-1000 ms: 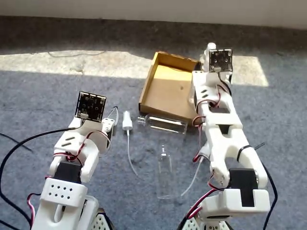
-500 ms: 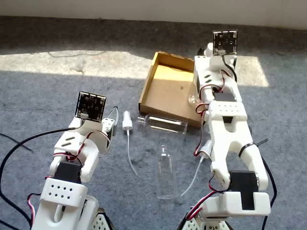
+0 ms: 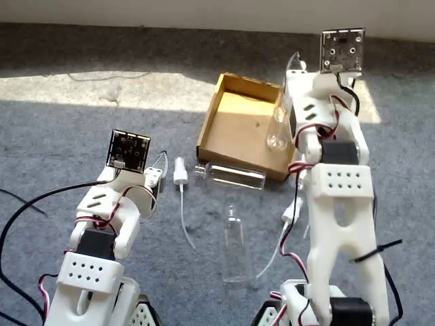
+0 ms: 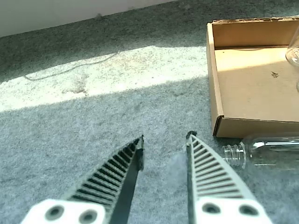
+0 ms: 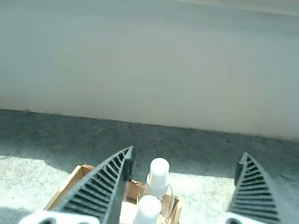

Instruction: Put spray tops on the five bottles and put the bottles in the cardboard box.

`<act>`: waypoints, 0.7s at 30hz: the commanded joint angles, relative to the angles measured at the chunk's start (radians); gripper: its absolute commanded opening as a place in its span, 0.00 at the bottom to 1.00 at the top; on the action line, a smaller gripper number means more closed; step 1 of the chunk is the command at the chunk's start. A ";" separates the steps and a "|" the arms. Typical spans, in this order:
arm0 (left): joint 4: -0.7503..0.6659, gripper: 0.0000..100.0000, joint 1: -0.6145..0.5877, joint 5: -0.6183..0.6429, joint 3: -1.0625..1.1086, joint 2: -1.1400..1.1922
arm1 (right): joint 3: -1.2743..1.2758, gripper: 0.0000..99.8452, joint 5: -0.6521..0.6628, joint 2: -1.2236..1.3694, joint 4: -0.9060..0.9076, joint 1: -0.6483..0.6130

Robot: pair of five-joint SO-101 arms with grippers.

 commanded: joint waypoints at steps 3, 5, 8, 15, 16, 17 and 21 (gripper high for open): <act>-0.017 0.15 -0.007 -0.003 -0.004 -0.015 | -0.054 0.29 -0.006 -0.255 0.259 0.071; -0.017 0.15 -0.007 -0.003 -0.004 -0.015 | -0.048 0.29 -0.005 -0.300 0.300 0.110; -0.017 0.15 -0.007 -0.003 -0.004 -0.015 | -0.051 0.29 -0.003 -0.302 0.394 0.191; -0.017 0.15 -0.007 -0.003 -0.004 -0.012 | -0.050 0.29 0.074 -0.177 0.452 0.321; -0.017 0.15 -0.007 -0.005 -0.004 -0.012 | -0.050 0.29 0.089 -0.147 0.466 0.323; -0.017 0.15 -0.007 -0.006 -0.004 -0.012 | -0.050 0.29 0.098 -0.113 0.479 0.323; -0.017 0.15 -0.007 -0.008 -0.002 -0.008 | -0.050 0.29 0.107 0.015 0.490 0.323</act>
